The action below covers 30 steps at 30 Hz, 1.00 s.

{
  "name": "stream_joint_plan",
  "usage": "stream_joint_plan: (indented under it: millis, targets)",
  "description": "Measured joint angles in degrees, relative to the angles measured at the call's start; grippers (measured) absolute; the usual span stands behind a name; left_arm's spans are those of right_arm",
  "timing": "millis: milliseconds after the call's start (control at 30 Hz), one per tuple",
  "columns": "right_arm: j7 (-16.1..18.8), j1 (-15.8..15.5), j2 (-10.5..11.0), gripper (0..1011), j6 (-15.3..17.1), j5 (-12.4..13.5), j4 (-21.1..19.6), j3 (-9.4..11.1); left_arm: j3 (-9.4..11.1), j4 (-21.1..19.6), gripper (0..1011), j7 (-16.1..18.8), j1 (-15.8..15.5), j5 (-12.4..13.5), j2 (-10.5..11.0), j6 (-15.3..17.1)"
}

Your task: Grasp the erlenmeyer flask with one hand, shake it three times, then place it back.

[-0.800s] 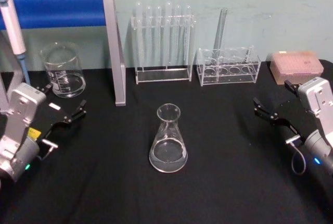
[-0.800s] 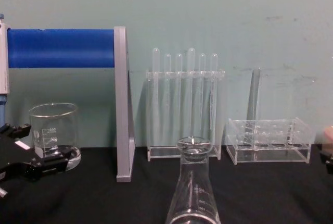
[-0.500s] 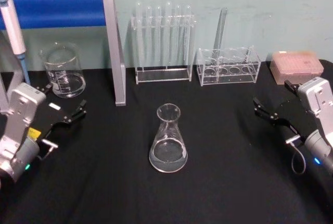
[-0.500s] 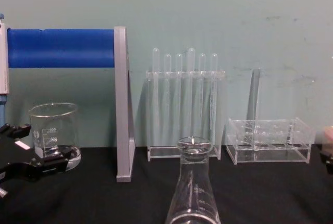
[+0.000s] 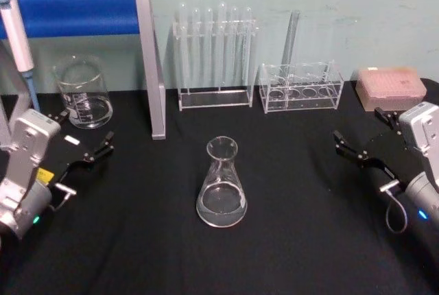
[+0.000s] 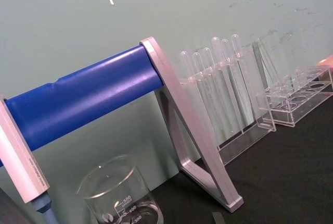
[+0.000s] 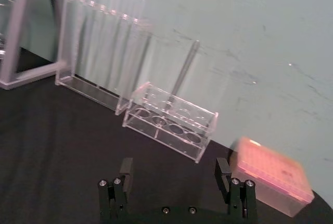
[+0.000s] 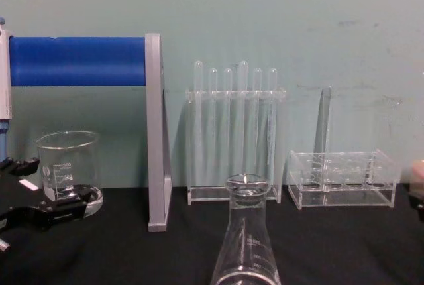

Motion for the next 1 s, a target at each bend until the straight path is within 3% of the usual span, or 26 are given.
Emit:
stream_joint_plan:
  millis: [267, 567, 1000]
  targets:
    - [4.32, -3.43, 2.25, 1000, -1.34, 1.84, -4.60, 1.61, 0.00, 0.00, 1001, 0.00, 0.00, 0.00, 0.00, 0.00]
    - [12.13, -7.05, 4.59, 1000, -3.05, 5.18, -9.67, 2.40, 0.00, 0.00, 1001, 0.00, 0.00, 0.00, 0.00, 0.00]
    - [22.07, -6.97, 4.37, 1000, -2.66, 8.80, -10.92, 1.29, 0.00, 0.00, 1001, 0.00, 0.00, 0.00, 0.00, 0.00]
